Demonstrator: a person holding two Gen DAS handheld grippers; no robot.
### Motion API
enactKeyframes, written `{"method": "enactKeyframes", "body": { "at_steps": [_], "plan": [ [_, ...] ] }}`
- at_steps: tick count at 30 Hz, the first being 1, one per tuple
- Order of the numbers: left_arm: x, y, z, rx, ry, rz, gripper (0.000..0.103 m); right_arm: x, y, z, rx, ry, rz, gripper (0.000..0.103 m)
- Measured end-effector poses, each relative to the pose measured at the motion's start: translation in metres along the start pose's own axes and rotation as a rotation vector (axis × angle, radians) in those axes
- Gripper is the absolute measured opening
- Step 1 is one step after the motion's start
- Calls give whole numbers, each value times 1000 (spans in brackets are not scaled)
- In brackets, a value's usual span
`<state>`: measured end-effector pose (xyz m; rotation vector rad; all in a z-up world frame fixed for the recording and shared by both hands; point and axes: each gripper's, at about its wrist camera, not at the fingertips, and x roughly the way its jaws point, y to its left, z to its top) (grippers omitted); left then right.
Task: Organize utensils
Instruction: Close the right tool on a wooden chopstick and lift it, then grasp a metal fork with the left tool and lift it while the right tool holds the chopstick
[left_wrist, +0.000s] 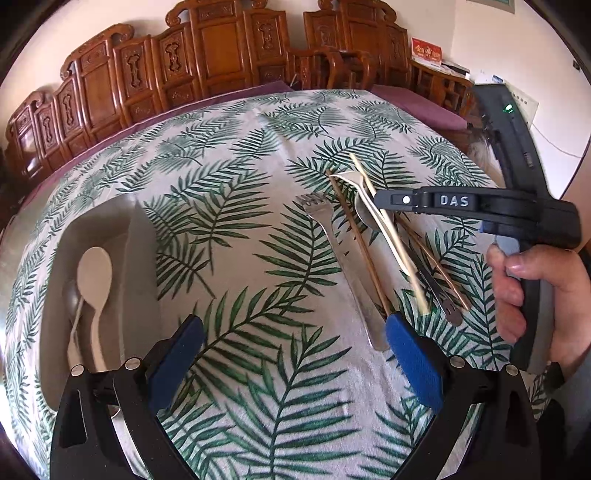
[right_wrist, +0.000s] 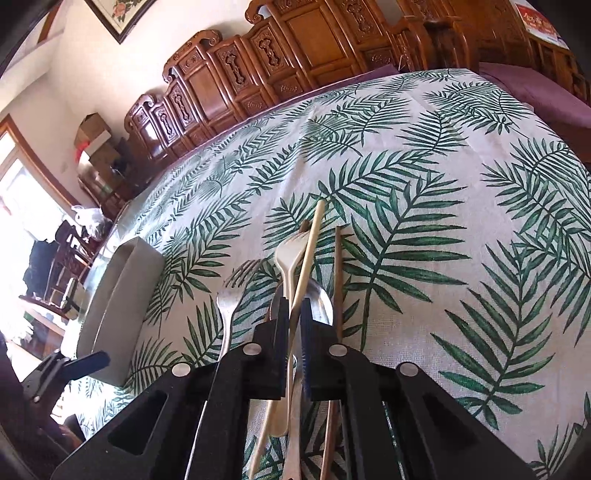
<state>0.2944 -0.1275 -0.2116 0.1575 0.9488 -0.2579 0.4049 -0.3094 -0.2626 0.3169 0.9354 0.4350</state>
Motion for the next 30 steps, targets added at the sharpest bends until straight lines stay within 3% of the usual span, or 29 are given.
{"method": "enactKeyframes", "body": {
  "at_steps": [13, 21, 29, 30],
  "plan": [
    [33, 1, 20, -23, 26, 12, 95, 9, 2, -2, -45, 43, -60, 9],
    [49, -5, 34, -18, 32, 5, 95, -7, 0, 4, -25, -11, -44, 6],
    [80, -14, 56, -17, 79, -1, 54, -23, -13, 9, 6, -49, -53, 6],
    [84, -15, 57, -21, 87, -2, 53, -24, -15, 9, 9, -51, -55, 6]
  ]
}}
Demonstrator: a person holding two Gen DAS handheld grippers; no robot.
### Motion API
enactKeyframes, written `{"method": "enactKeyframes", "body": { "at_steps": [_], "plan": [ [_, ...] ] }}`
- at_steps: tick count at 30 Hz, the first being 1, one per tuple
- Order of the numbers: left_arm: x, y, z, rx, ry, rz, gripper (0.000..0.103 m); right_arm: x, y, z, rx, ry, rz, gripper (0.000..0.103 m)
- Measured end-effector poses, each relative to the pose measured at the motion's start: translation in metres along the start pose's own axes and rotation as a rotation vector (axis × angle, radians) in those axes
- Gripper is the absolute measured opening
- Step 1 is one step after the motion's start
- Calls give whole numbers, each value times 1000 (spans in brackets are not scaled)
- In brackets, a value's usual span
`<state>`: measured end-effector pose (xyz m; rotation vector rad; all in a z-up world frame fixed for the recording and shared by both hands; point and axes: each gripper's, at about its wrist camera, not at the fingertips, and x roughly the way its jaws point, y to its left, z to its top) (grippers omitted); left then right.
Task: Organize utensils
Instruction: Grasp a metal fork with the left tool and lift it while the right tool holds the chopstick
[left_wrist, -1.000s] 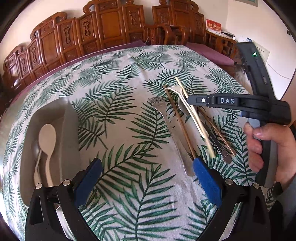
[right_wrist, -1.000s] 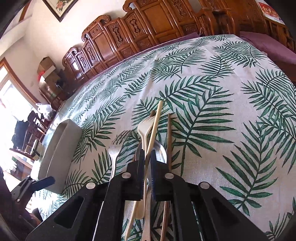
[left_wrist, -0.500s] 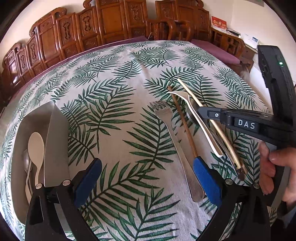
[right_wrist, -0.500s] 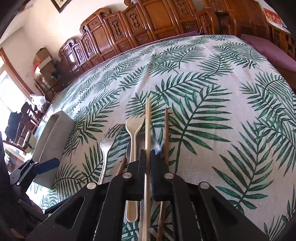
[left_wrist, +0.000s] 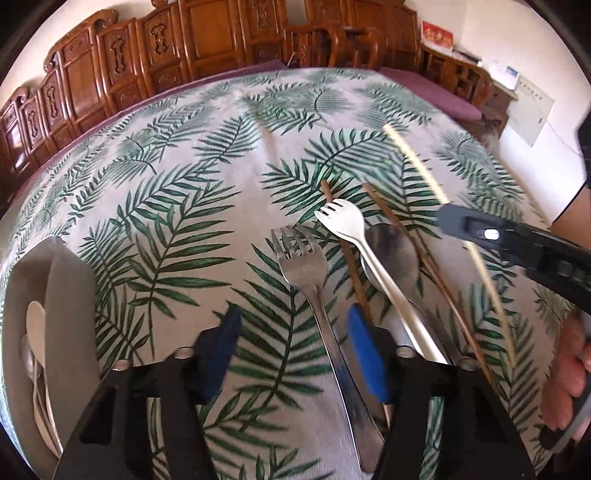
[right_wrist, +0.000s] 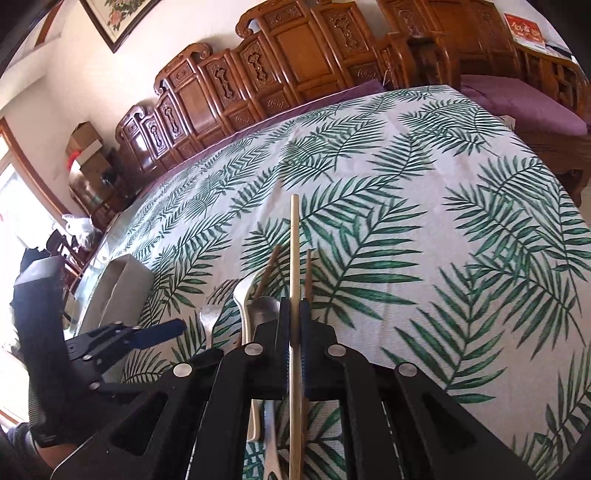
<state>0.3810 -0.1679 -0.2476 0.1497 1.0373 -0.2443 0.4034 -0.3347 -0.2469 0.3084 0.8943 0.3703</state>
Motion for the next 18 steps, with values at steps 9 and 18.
{"method": "enactKeyframes", "body": {
  "at_steps": [9, 18],
  "plan": [
    [10, 0, 16, -29, -27, 22, 53, 0, 2, -1, -13, 4, -5, 6],
    [-1, 3, 9, -27, -42, 16, 25, -8, 15, 0, -43, -6, -9, 6]
  ]
}}
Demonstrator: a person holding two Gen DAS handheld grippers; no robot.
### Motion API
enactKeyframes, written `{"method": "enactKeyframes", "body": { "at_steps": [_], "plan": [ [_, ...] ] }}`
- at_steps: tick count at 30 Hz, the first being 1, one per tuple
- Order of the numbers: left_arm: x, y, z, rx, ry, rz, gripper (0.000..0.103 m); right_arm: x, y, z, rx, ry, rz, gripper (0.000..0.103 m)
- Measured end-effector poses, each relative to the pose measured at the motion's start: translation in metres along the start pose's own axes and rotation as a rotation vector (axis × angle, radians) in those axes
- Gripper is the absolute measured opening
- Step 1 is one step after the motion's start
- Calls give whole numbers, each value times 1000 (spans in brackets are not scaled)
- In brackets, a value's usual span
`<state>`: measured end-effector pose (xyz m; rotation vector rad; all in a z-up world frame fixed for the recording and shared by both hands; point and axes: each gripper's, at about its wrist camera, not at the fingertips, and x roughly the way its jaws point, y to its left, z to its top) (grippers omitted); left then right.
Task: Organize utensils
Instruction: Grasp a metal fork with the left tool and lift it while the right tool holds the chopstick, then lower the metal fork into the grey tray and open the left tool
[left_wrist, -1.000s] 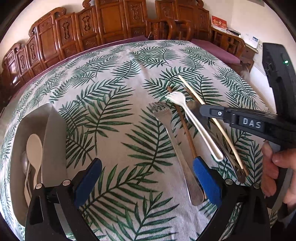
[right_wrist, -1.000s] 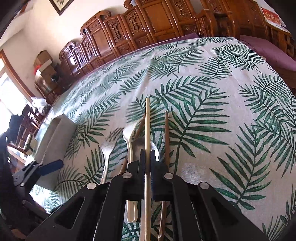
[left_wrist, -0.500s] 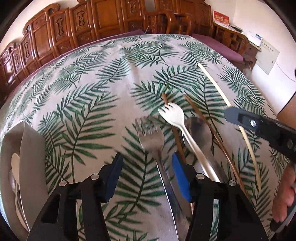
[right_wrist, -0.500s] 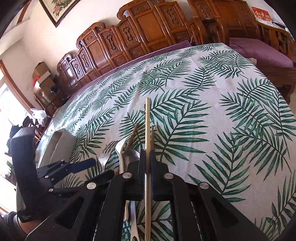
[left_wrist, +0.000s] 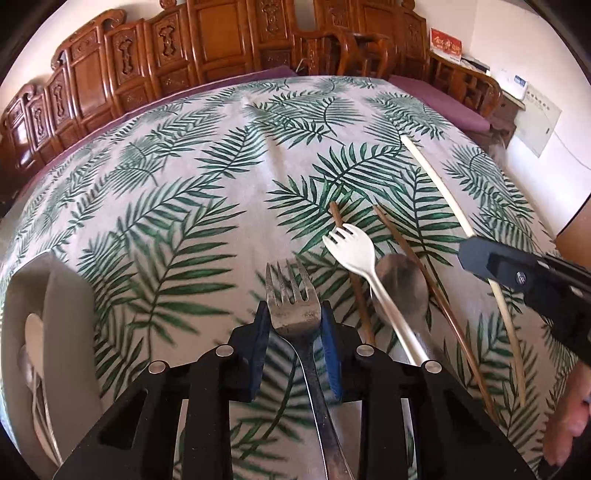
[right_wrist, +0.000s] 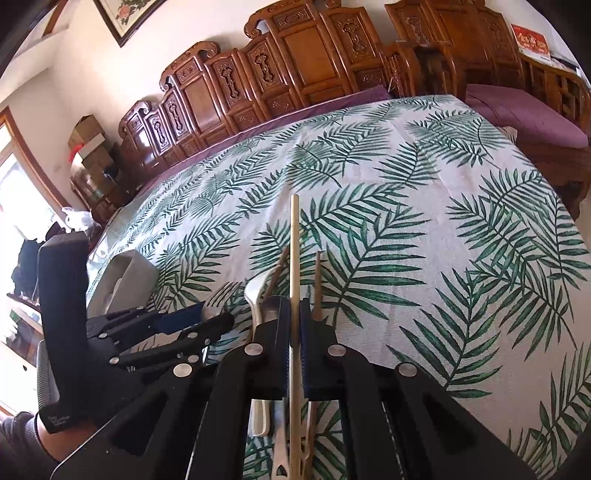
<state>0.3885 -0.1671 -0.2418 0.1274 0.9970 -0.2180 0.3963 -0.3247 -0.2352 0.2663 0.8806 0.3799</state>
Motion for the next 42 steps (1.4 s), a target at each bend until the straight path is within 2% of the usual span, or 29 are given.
{"method": "enactKeyframes", "body": {
  "at_steps": [3, 14, 20, 29, 36, 42],
  "plan": [
    [-18, 7, -7, -22, -22, -20, 25, -7, 9, 0, -15, -14, -1, 6],
    [-115, 25, -29, -30, -226, -87, 24, -31, 46, -11, -69, -76, 17, 6],
    [-138, 27, -33, -23, -292, -96, 24, -36, 56, -16, -83, -94, 13, 6],
    [-162, 39, -31, -35, -330, -85, 24, -44, 69, -21, -115, -112, 15, 6],
    [-194, 66, -33, -45, -364, -54, 24, -50, 95, -24, -159, -129, 47, 6],
    [-220, 100, -42, -59, -393, 0, 24, -57, 123, -28, -203, -154, 66, 6]
  ]
}}
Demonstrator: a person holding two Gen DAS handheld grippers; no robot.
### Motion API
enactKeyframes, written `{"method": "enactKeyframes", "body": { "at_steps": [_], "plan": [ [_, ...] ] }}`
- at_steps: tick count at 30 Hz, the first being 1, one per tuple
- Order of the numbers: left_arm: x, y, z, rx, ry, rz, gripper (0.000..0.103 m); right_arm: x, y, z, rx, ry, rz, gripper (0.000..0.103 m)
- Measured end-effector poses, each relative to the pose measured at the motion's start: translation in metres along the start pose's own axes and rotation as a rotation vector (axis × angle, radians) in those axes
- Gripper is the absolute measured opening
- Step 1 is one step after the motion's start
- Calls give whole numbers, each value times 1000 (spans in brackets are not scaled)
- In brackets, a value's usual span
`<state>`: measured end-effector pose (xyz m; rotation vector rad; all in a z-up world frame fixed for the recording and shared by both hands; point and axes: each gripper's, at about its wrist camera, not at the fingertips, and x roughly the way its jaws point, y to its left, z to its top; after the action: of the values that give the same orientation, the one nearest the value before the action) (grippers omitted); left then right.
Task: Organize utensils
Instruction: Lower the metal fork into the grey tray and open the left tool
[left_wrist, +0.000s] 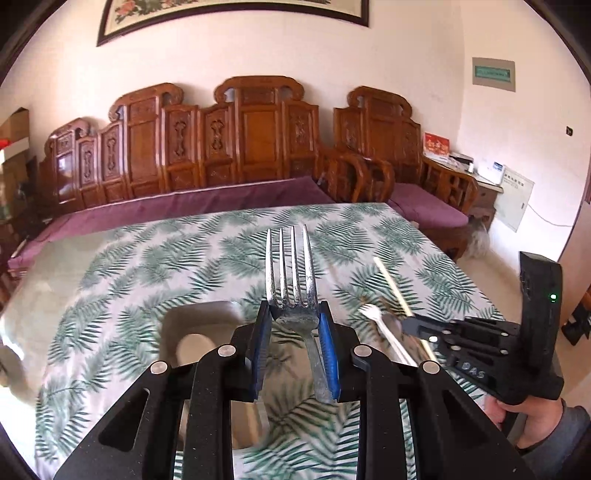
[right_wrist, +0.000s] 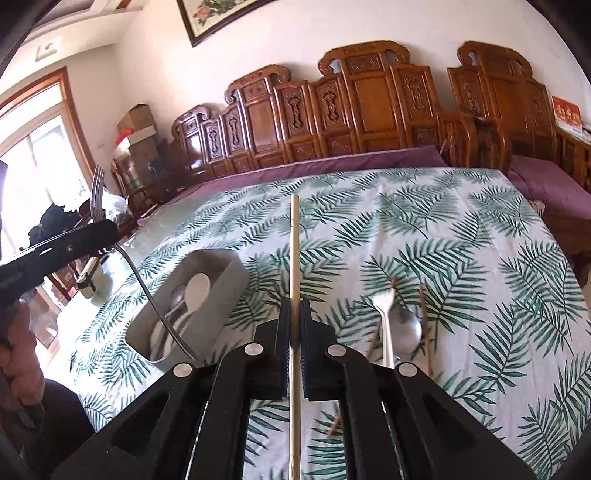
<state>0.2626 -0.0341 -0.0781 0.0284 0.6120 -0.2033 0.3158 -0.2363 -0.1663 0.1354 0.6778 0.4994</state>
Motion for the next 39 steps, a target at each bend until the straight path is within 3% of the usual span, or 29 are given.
{"method": "enactKeyframes", "body": {
  "at_steps": [8, 14, 23, 30, 39],
  "plan": [
    [-18, 52, -6, 6, -2, 93, 24, 3, 27, 0, -34, 0, 18, 6],
    [-7, 80, -25, 16, 70, 124, 24, 10, 32, -3, -50, 16, 12, 6],
    [32, 85, -44, 26, 167, 131, 24, 17, 36, -7, -53, 35, 19, 6],
    [62, 92, -38, 4, 170, 116, 24, 18, 39, -3, -53, 38, 27, 6],
    [117, 106, -53, -32, 257, 107, 24, 35, 59, 8, -59, 64, 43, 6]
  ]
}}
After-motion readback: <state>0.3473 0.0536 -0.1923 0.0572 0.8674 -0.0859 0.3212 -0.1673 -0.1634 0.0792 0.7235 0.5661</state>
